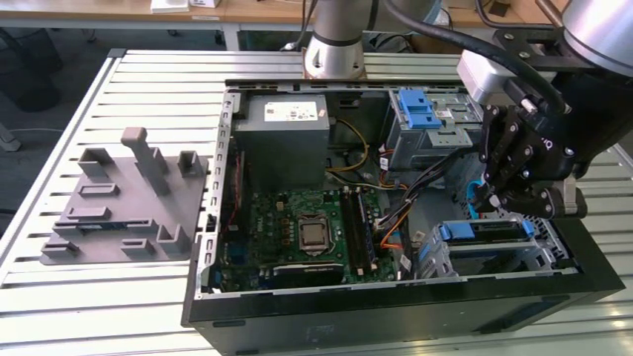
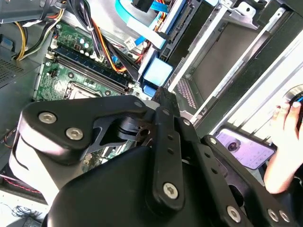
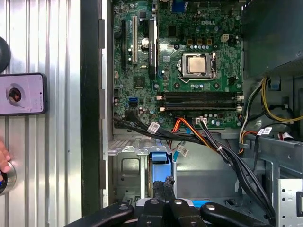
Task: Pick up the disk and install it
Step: 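Insert the disk into the insertion slot, then insert the first disk wire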
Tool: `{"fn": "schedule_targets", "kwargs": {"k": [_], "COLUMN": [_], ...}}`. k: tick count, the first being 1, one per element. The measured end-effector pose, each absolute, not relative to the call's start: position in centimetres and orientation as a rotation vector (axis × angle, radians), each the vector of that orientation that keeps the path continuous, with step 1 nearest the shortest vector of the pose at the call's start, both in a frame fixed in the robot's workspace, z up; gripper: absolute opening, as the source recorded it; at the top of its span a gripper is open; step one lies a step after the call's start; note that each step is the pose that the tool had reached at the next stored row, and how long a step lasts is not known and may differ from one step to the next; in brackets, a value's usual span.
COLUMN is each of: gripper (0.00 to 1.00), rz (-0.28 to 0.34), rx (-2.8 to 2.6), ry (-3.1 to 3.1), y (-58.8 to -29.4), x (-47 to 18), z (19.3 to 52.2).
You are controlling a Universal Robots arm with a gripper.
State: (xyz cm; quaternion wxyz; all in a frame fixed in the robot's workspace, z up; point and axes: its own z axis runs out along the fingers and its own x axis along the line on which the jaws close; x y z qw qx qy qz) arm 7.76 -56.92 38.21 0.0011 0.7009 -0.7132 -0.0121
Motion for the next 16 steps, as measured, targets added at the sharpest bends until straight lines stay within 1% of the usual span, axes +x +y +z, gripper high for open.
{"fn": "schedule_targets", "kwargs": {"k": [16], "gripper": [0.11], "rz": [-0.038], "rx": [2.2], "ry": [-2.239], "y": [-56.92], "x": [8.6], "z": [38.14]}}
